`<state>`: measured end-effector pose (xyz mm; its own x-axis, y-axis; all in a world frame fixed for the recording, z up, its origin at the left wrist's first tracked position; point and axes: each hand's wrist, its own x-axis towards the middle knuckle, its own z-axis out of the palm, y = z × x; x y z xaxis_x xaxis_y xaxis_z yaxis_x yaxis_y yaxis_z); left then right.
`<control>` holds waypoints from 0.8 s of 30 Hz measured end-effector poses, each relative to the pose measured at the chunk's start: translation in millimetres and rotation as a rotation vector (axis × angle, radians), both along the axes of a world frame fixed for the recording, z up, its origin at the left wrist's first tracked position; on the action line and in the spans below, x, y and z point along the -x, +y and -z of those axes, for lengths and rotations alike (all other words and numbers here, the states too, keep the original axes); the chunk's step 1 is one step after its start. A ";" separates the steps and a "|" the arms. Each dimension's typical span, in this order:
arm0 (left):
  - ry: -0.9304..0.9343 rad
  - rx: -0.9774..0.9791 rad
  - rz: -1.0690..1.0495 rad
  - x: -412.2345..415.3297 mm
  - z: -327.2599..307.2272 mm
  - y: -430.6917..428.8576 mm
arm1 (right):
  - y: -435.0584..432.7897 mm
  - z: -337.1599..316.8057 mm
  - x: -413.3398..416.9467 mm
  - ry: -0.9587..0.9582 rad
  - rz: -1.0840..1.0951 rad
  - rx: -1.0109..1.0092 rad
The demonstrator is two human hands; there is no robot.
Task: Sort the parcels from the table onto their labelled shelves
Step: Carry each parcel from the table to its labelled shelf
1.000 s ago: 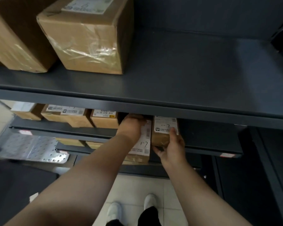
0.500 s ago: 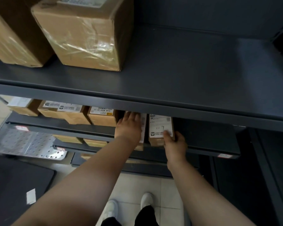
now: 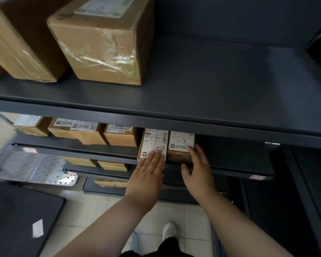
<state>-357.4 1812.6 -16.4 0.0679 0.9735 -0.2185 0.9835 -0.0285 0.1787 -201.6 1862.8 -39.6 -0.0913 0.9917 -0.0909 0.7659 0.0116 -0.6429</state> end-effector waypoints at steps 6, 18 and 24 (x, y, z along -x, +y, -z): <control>0.013 0.036 0.001 8.7 4.2 25.6 | 16.4 0.5 9.8 -0.276 -0.194 -0.011; 0.058 0.113 0.056 21.7 6.8 76.8 | 44.7 -2.6 23.0 -0.402 -0.199 -0.025; 0.085 0.002 0.231 23.9 14.0 56.3 | 2.7 -2.0 32.0 -0.404 -0.218 -0.086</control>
